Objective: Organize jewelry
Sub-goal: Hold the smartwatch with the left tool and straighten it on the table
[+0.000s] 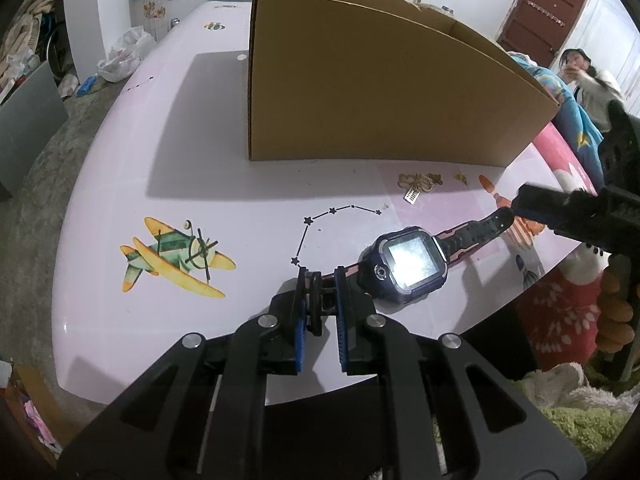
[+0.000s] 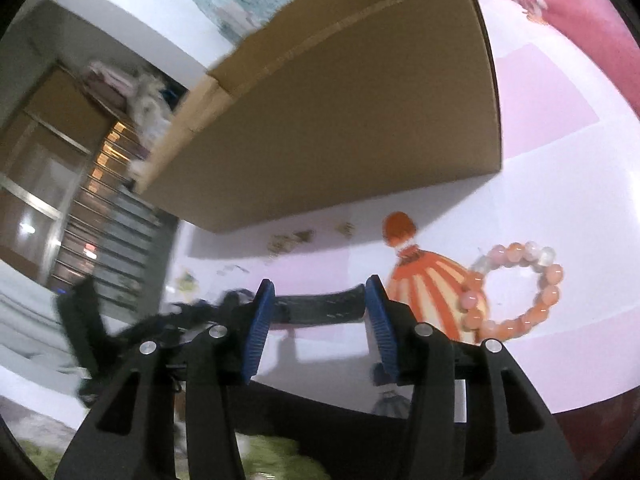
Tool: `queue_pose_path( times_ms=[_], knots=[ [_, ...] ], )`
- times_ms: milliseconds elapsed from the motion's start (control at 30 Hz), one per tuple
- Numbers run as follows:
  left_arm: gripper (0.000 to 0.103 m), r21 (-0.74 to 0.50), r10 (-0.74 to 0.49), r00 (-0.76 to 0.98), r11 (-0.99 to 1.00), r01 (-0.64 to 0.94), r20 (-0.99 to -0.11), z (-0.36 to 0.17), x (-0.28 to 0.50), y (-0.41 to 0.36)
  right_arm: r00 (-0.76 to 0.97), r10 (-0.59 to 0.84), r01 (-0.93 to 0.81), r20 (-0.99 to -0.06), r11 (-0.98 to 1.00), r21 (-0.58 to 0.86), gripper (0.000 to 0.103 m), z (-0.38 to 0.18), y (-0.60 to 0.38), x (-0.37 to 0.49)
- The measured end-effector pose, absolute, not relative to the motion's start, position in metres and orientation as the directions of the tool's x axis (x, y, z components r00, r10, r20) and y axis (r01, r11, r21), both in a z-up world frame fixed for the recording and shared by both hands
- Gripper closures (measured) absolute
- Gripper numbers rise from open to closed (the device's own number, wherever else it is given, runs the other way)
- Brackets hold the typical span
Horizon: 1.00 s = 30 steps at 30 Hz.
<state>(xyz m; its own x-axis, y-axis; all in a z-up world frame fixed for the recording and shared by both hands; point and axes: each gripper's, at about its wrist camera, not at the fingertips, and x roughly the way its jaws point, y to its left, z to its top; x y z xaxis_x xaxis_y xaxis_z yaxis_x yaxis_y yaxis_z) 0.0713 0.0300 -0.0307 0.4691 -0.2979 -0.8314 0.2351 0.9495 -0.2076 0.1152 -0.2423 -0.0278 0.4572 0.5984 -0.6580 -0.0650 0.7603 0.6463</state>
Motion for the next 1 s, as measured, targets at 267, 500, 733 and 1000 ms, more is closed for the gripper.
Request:
queue_pose_path(
  times_ms=[267,500,733,1000],
  knots=[
    [0.091,-0.204,-0.295,0.471,0.95,0.235,-0.831,-0.03,0.072,0.03,0.496,0.578,-0.052,-0.648,0.765,0.642,0.058,-0.033,-0.246,0.111],
    [0.091,-0.202,-0.293,0.475,0.951,0.234,-0.83,-0.029,0.072,0.031,0.507,0.589,-0.086,-0.629,0.761,0.643,0.069,-0.036,-0.245,0.112],
    [0.09,-0.198,-0.289,0.479,0.952,0.233,-0.829,-0.029,0.073,0.031,0.546,0.298,-0.144,-0.783,0.954,0.263,0.069,-0.027,-0.208,0.114],
    [0.09,-0.191,-0.282,0.485,0.955,0.229,-0.828,-0.03,0.072,0.029,0.551,0.335,-0.122,-0.764,0.939,0.323,0.069,-0.026,-0.208,0.114]
  ],
)
